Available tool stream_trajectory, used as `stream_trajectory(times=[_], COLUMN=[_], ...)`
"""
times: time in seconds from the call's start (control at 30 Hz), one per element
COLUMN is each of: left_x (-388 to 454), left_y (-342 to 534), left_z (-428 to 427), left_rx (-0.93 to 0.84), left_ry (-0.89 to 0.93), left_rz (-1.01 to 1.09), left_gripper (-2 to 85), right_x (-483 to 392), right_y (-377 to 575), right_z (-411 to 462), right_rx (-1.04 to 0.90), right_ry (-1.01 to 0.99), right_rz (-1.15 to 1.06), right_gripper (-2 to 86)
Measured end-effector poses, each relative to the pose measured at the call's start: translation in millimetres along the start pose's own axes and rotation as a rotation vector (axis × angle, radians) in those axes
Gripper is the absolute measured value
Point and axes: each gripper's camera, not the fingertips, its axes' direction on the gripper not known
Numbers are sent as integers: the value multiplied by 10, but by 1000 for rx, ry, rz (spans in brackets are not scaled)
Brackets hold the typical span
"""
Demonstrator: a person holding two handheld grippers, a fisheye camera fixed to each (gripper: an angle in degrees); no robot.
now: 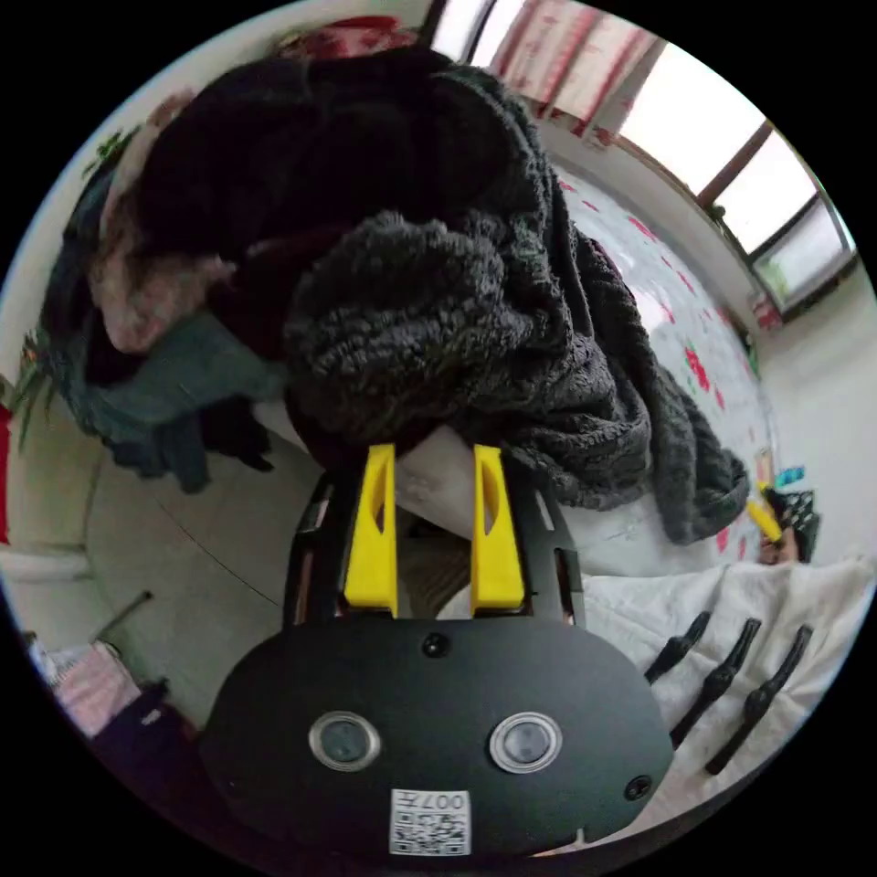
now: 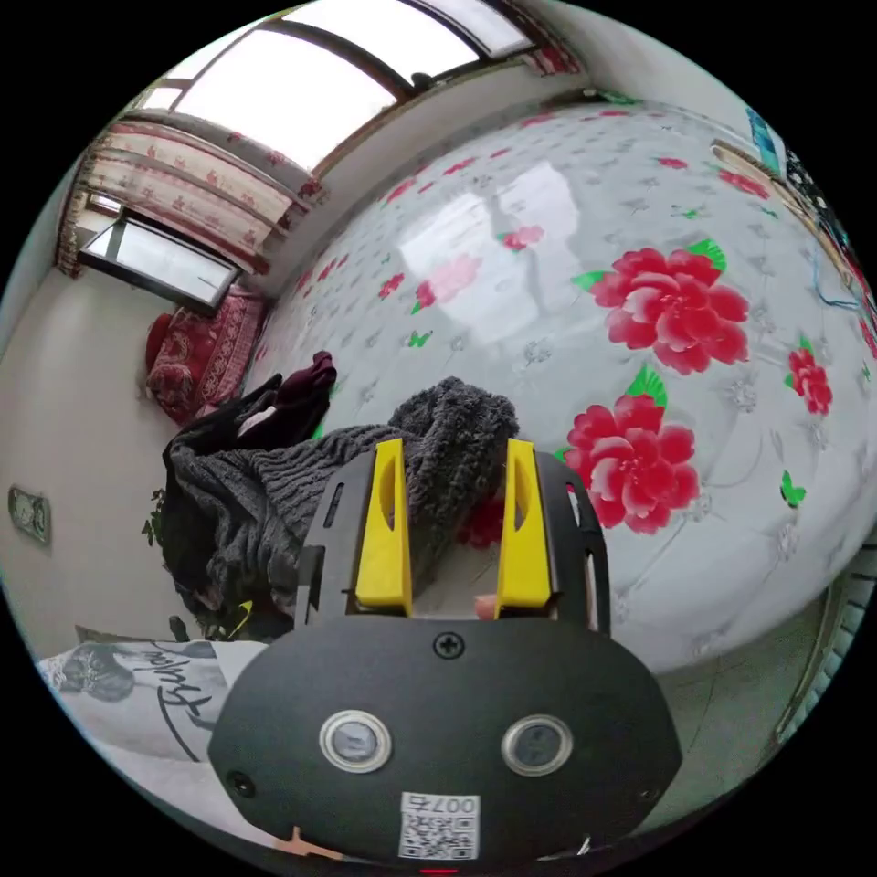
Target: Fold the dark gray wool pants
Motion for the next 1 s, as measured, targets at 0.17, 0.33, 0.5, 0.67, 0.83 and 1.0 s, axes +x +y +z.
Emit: stream_trajectory(times=[0.17, 0.33, 0.5, 0.67, 0.83, 1.0], left_x=[74, 490, 1184, 1632, 1559, 1318], left_y=[-354, -726, -716, -106, 595, 1010], left_z=[695, 584, 26, 61, 872, 824], left_rx=[-113, -23, 155, 79, -241, -197], left_ry=[-27, 17, 237, 371, 366, 436], left_rz=[-135, -21, 203, 394, 315, 176], left_gripper=[155, 10, -4, -6, -5, -5], right_x=[174, 242, 456, 759, 1899, 1852], right_y=[-359, -712, -836, -552, -441, 121], right_z=[462, -402, -1898, -2706, -1923, -1867], right_rx=[-253, 23, 423, 596, 175, 367], right_ry=[-91, -197, -243, 29, 250, 350], right_rz=[-15, -90, -182, -274, 108, 170], right_gripper=[88, 63, 49, 51, 64, 65])
